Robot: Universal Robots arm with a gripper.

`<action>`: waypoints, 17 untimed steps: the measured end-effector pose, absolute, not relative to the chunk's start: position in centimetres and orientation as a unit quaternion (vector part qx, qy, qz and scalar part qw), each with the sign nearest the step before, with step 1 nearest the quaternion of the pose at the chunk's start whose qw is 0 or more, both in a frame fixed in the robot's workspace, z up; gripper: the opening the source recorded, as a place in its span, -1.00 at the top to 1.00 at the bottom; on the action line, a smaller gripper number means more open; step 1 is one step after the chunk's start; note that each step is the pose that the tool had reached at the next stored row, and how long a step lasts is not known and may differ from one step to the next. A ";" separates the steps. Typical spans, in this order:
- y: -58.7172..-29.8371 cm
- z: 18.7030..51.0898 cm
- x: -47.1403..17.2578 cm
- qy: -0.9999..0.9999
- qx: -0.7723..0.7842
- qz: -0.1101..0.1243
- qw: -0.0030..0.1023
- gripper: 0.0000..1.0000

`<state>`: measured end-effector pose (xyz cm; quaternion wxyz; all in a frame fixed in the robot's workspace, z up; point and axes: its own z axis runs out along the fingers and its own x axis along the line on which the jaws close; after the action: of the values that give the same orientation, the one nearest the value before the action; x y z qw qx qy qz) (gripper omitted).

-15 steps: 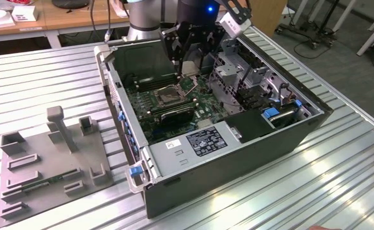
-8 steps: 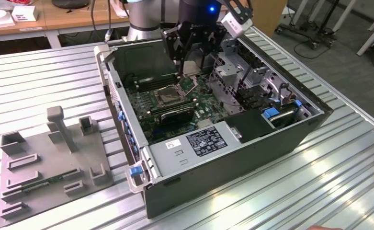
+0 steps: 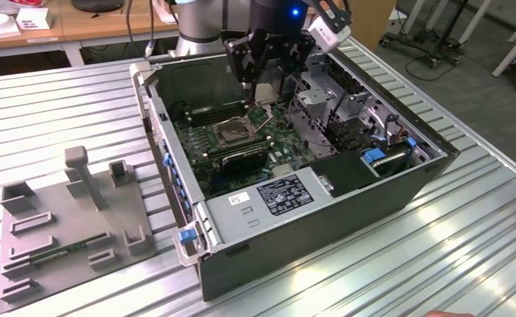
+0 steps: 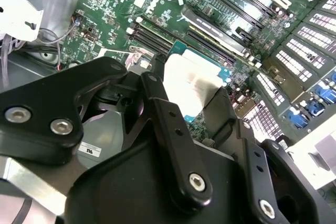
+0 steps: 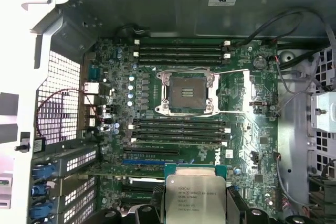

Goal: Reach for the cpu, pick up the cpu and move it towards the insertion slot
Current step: 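Pick up the cpu and move it towards the insertion slot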

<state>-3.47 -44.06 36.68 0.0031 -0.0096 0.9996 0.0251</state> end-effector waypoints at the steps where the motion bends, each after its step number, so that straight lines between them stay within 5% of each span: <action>1: -44.1 36.7 -3.4 1.000 -0.010 0.025 0.003 -0.08; 17: -44.1 36.7 -2.6 1.000 -0.010 0.025 0.003 -0.08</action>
<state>-2.56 -44.06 36.67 0.0031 -0.0096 0.9996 0.0251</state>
